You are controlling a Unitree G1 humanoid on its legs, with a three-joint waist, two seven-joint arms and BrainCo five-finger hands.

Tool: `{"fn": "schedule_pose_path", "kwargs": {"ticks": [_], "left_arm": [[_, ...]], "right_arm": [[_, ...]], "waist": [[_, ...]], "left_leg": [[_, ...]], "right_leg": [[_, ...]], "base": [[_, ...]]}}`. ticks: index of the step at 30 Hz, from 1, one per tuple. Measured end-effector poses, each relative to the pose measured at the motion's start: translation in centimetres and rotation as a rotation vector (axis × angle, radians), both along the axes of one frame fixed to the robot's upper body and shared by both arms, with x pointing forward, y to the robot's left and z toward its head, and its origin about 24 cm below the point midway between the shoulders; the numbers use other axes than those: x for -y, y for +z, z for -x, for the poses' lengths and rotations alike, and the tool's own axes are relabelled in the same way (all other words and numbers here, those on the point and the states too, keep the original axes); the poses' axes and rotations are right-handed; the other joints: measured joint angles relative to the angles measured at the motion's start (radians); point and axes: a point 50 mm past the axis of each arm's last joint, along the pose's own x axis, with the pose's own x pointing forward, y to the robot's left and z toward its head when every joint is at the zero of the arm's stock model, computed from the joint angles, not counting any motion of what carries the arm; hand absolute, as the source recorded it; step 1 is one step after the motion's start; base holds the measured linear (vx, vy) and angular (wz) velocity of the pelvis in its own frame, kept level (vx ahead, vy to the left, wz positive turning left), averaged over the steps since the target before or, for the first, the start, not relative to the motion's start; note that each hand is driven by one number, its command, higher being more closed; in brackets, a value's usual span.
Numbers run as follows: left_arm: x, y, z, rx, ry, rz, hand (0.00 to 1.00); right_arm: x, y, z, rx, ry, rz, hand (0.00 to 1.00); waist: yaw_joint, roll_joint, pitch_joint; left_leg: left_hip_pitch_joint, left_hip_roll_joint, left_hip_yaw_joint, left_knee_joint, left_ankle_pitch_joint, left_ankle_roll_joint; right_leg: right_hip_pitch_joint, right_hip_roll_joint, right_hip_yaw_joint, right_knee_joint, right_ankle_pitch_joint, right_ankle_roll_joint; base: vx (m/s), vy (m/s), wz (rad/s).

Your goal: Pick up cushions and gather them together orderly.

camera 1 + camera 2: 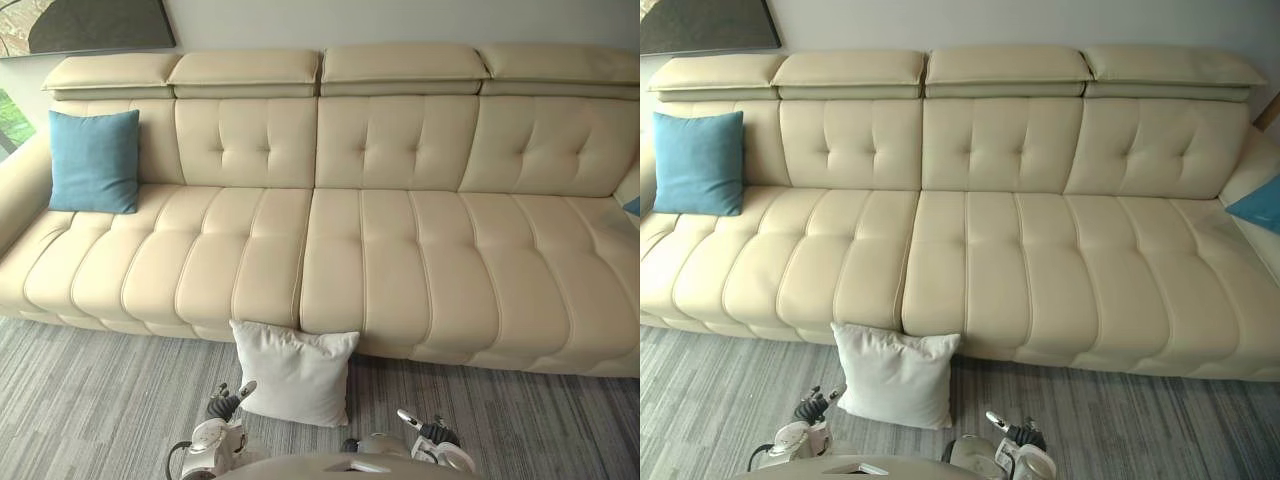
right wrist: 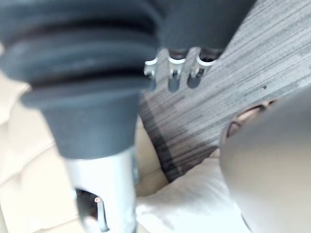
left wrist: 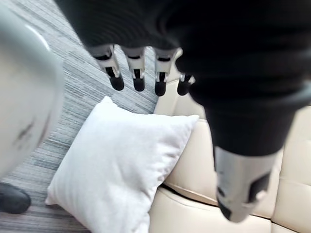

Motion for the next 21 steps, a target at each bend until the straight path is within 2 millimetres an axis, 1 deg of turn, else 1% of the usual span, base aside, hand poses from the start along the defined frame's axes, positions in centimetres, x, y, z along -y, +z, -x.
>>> {"fn": "schedule_pose_path", "kwargs": {"ticks": [1, 2, 3, 4, 5, 6, 7, 9, 10, 13, 15, 17, 21], "left_arm": [[0.0, 0.0, 0.0, 0.001, 0.002, -0.001, 0.00], [-0.1, 0.0, -0.1, 0.005, 0.007, -0.005, 0.00], [-0.1, 0.0, -0.1, 0.005, 0.008, -0.006, 0.00], [-0.1, 0.1, -0.1, 0.006, 0.008, -0.006, 0.00], [-0.2, 0.1, -0.1, 0.007, 0.009, -0.008, 0.00], [-0.2, 0.1, -0.2, 0.008, 0.006, -0.008, 0.00], [-0.7, 0.1, -0.2, 0.007, 0.007, -0.023, 0.00], [-1.3, 0.2, -0.4, 0.011, 0.004, -0.038, 0.00], [-1.5, 0.1, -0.1, -0.002, 0.004, -0.042, 0.00], [-1.5, -0.1, 0.4, -0.021, 0.000, -0.042, 0.00], [-1.3, -0.3, 0.8, -0.036, -0.025, -0.046, 0.00], [-1.1, -0.4, 1.1, -0.049, -0.034, -0.043, 0.00], [-1.2, -0.6, 1.6, -0.064, -0.039, -0.049, 0.00]], "right_arm": [[0.0, 0.0, 0.1, -0.003, -0.006, -0.002, 0.00], [0.0, -0.1, 0.2, -0.005, -0.007, -0.002, 0.00], [0.0, -0.1, 0.2, -0.005, -0.007, -0.002, 0.00], [0.0, 0.0, 0.2, -0.004, -0.007, -0.002, 0.00], [0.0, 0.0, 0.2, -0.004, -0.007, -0.001, 0.00], [-0.1, 0.0, 0.1, -0.005, -0.005, -0.004, 0.00], [-0.7, -0.1, 0.1, -0.001, -0.006, -0.020, 0.00], [-1.2, -0.3, 0.5, -0.010, -0.016, -0.034, 0.00], [-1.3, -0.4, 0.7, -0.014, -0.023, -0.039, 0.00], [-1.2, -0.4, 0.7, -0.015, -0.027, -0.037, 0.00], [-1.1, -0.4, 0.8, -0.016, -0.034, -0.036, 0.00], [-1.0, -0.4, 0.8, -0.018, -0.036, -0.034, 0.00], [-0.9, -0.4, 1.0, -0.026, -0.034, -0.031, 0.00]], "waist": [[0.001, 0.000, 0.000], [0.004, 0.000, 0.000], [0.005, 0.000, 0.000], [0.006, 0.000, 0.000], [0.011, 0.000, 0.001], [0.017, -0.001, -0.002], [0.013, -0.042, -0.010], [0.015, -0.047, -0.002], [0.014, -0.054, -0.007], [0.006, -0.049, -0.009], [-0.001, -0.051, -0.022], [-0.006, -0.041, -0.026], [-0.006, -0.041, -0.027]], "left_leg": [[-0.002, 0.005, 0.020, -0.010, -0.007, 0.016], [-0.013, 0.009, 0.053, -0.078, -0.019, 0.050], [-0.014, 0.009, 0.060, -0.116, -0.019, 0.056], [-0.015, 0.007, 0.067, -0.210, 0.000, 0.083], [-0.015, 0.002, 0.063, -0.282, 0.014, 0.079], [0.008, -0.026, 0.065, -0.323, 0.009, 0.059], [0.019, -0.062, 0.068, -0.369, 0.012, 0.058], [0.024, -0.084, 0.072, -0.391, 0.015, 0.063], [0.050, -0.108, 0.088, -0.426, 0.027, 0.078], [0.108, -0.144, 0.104, -0.496, 0.051, 0.083], [0.139, -0.171, 0.113, -0.569, 0.084, 0.081], [0.152, -0.189, 0.114, -0.631, 0.118, 0.081], [0.181, -0.204, 0.115, -0.694, 0.152, 0.079]], "right_leg": [[0.010, 0.000, 0.002, -0.006, 0.001, 0.002], [0.029, -0.004, 0.010, -0.014, 0.003, 0.005], [0.034, -0.005, 0.015, -0.016, 0.004, 0.008], [0.036, -0.008, 0.028, -0.015, 0.004, 0.023], [0.030, -0.010, 0.043, -0.005, 0.002, 0.038], [0.022, -0.014, 0.072, -0.002, 0.001, 0.061], [0.011, -0.032, 0.089, -0.027, 0.017, 0.078], [0.018, -0.043, 0.092, -0.054, 0.039, 0.085], [0.038, -0.057, 0.104, -0.088, 0.059, 0.094], [0.070, -0.074, 0.123, -0.128, 0.081, 0.107], [0.071, -0.085, 0.129, -0.156, 0.098, 0.113], [0.065, -0.090, 0.131, -0.176, 0.113, 0.119], [0.066, -0.091, 0.134, -0.187, 0.122, 0.120]], "base": [[0.14, 0.079, -0.13], [0.10, 0.091, -0.14], [0.15, 0.173, -0.23], [0.11, 0.214, -0.25], [0.11, 0.224, -0.34], [0.11, 0.233, -0.23], [0.07, 0.204, -0.14], [0.05, 0.178, -0.02], [0.04, 0.120, -0.06], [0.01, 0.080, -0.10], [-0.03, 0.027, -0.07], [-0.07, 0.008, -0.02], [-0.06, -0.004, -0.02]]}}
